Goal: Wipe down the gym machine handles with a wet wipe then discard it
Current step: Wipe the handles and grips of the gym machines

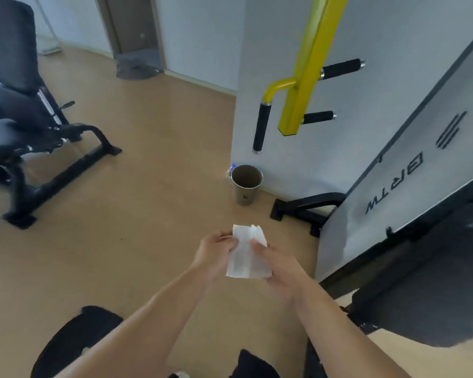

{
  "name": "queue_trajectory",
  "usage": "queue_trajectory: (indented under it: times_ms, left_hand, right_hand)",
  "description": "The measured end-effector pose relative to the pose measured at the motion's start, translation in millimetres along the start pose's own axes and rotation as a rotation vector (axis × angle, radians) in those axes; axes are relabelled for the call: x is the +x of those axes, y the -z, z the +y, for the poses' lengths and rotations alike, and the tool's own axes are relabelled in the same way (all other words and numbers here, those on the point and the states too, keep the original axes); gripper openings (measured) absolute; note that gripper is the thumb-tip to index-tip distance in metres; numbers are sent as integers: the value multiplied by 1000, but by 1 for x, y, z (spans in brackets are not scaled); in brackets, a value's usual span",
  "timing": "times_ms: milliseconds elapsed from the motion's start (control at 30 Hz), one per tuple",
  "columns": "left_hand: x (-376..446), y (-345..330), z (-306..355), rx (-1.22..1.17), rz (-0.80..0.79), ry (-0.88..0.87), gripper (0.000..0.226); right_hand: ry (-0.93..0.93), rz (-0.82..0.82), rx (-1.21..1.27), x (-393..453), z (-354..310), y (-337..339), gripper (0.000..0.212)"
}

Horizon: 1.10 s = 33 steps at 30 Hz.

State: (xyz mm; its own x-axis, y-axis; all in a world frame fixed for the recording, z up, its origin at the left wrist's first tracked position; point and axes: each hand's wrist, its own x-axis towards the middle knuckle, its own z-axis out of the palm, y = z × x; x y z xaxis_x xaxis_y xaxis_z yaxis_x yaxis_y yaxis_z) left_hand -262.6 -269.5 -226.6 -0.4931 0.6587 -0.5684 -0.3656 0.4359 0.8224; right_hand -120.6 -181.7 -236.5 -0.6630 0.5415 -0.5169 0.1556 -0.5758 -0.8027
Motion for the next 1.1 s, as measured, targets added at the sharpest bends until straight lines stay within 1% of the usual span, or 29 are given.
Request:
queue_trajectory:
  times_ms: [33, 100, 167, 200, 300, 367, 433, 500, 567, 600, 633, 667, 733, 800, 833, 867, 900, 933, 1000, 1100]
  left_hand:
    - [12, 4, 12, 45, -22, -17, 22]
    - [39, 8, 33, 106, -40, -61, 19]
    - [67, 8, 51, 81, -42, -98, 19]
    - [78, 7, 61, 69, -16, -119, 18]
    - [117, 0, 97, 69, 50, -170, 17]
    - [141, -9, 126, 114, 48, -235, 19]
    - [158, -18, 159, 218, 59, -339, 20]
    - [172, -29, 193, 325, 53, -452, 24]
    - [187, -40, 226, 387, 30, -574, 31]
    - [194, -45, 242, 416, 23, -638, 35]
    - [199, -48, 255, 443, 17, -690, 38]
    - [204, -50, 267, 468, 11, -726, 40]
    - [213, -51, 283, 509, -3, -759, 37]
    - [217, -50, 292, 566, -12, -790, 23]
    - [220, -50, 296, 589, -13, -815, 19]
    - [223, -49, 300, 606, -17, -833, 17]
    - [225, -48, 303, 620, -30, -839, 16]
    - [227, -48, 306, 636, -52, -836, 16]
    - [233, -46, 312, 691, -97, -836, 17]
    - [243, -41, 318, 763, -145, -862, 17]
  right_hand:
    - [-27, 36, 43, 8, -5, -3, 30]
    - [-29, 183, 143, 27, -19, -6, 31]
    - [6, 308, 229, 47, -39, -4, 31]
    - [34, 368, 252, 55, -53, -3, 29]
    - [162, 564, 235, 89, -103, 6, 15]
    - [239, 638, 198, 121, -136, 15, 5]
    - [304, 681, 190, 150, -170, 16, 11]
    - [391, 701, 145, 176, -197, 13, 17]
    - [464, 685, 111, 197, -218, 5, 28]
    - [503, 654, 98, 207, -224, 0, 36]
    - [525, 609, 85, 213, -228, -6, 38]
    - [538, 560, 78, 220, -228, -9, 36]
    - [549, 467, 160, 228, -224, -11, 32]
    - [589, 448, 243, 228, -219, -10, 32]
    - [635, 467, 212, 227, -220, -10, 26]
    - [682, 501, 129, 232, -220, -9, 20]
    - [734, 530, 25, 238, -220, -7, 19]
    - [766, 559, -56, 244, -222, -6, 25]
    - [795, 558, -174, 256, -227, -6, 32]
    - [826, 501, -376, 273, -224, -4, 23]
